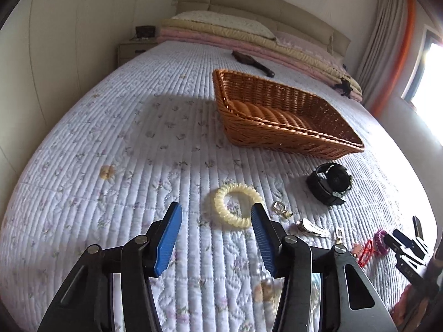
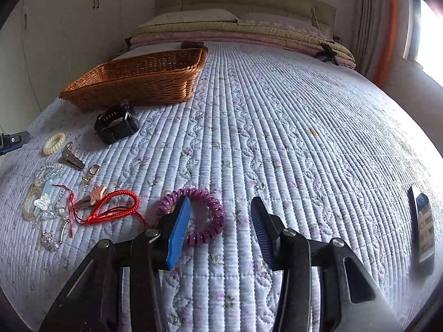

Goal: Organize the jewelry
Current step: 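Grasp the cream hair tie with left tool while right tool grasps purple hair tie, then carry both hair ties into the wicker basket and open both tools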

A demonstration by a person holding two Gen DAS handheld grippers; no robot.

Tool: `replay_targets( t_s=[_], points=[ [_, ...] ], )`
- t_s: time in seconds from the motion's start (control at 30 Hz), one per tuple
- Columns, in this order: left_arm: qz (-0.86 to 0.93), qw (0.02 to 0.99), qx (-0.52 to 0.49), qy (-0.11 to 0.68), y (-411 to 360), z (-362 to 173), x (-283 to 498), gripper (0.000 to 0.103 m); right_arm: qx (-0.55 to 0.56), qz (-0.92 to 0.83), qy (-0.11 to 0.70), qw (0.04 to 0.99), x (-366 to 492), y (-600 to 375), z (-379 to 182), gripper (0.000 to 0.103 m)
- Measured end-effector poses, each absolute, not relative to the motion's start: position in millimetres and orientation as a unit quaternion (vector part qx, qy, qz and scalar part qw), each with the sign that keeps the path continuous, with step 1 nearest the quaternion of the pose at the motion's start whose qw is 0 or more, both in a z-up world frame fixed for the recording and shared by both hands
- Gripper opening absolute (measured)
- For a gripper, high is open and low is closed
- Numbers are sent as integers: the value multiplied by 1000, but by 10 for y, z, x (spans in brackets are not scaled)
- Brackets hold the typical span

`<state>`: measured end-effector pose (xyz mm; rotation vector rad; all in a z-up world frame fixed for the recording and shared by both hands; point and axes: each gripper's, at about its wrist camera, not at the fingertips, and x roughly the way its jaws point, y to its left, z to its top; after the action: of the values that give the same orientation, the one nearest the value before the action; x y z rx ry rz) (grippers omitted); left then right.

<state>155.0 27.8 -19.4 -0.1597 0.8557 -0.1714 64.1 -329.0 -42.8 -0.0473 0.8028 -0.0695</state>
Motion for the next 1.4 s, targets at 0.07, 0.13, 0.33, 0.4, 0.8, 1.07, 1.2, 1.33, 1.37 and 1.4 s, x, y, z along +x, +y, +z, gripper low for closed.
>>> replay_targets(
  t_s=[0.07,0.13,0.33,0.4,0.8,1.07,1.2,1.33,1.37,1.4],
  points=[
    [-83,896,-80,429,242,-270,1661,53,-21,-31,398,917,674,-3298,-457,44],
    [-79,893,-78,437,204,-334,1730,53,-18,-27,403,915,699,-3308,-481,42],
    [-68,886,-62,455,79,-466,1833,38,-25,-24,411,911,794,-3247,-502,20],
    [-68,886,-56,455,40,-478,1836,17,-37,-29,409,912,798,-3194,-508,16],
    [-85,902,-54,419,3,-330,1655,10,-23,-15,365,931,686,-3168,-217,13],
    [-103,929,-52,351,-117,398,1742,11,-45,22,294,954,1245,-2762,555,13],
    [-109,934,-58,334,-202,680,2144,11,-50,36,293,954,1969,-2572,829,13],
    [-110,924,-71,360,-278,683,2728,11,-23,53,347,936,2791,-2476,743,13],
    [-109,919,-77,370,-291,640,2855,11,-16,55,365,929,2965,-2466,659,13],
    [-106,915,-81,381,-313,579,2950,11,-5,55,383,922,3139,-2462,561,13]
  ],
)
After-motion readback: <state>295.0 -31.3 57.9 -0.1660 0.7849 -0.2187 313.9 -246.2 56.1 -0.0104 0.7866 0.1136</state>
